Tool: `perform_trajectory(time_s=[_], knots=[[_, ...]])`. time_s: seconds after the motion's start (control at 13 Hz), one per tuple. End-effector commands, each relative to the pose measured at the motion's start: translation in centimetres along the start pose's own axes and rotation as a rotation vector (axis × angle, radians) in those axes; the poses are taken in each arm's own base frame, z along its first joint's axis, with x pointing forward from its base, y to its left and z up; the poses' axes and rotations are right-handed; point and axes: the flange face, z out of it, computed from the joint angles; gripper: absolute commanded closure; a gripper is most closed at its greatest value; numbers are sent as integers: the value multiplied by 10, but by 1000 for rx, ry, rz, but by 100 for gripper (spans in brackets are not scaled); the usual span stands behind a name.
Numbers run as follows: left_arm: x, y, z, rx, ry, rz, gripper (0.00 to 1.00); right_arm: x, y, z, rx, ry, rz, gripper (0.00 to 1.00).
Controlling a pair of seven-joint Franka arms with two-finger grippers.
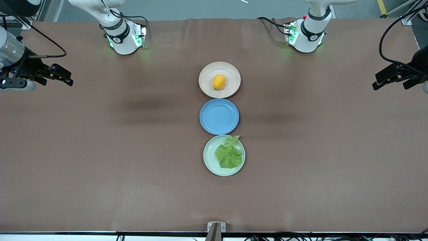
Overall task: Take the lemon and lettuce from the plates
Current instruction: 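Reach the left gripper down to the lettuce on the green plate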
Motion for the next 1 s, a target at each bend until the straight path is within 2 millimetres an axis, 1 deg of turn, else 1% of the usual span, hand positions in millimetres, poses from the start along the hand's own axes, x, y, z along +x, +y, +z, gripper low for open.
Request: perform_trajectory(time_s=[0.0,0.23,0.31,0.38,0.46,0.54,0.62,0.69,0.77,0.92], knots=[[-3,1,-5,6,14,24,0,-10,0,-1,-16,18,1,0],[-3,1,-5,4,14,22,0,-7,0,-2,-15,32,1,0],[-3,1,-4,3,10,12,0,-5,0,-8,-14,46,1,0],[-4,1,-4,3,8,-1,0,0,0,-17,-14,57,2,0],[-2,3,-1,3,0,5,0,10,1,-12,-12,46,8,0],[2,12,7,0,-11,20,0,16,1,-14,-11,51,8,0],[9,30,24,-13,-43,48,0,22,0,-10,-11,44,7,0],[13,47,37,-28,-66,72,0,25,0,-10,-11,44,6,0],[20,65,56,-49,-95,68,0,25,0,-9,-11,43,5,0],[33,115,104,-74,-162,26,0,26,-1,-5,-11,32,2,0]])
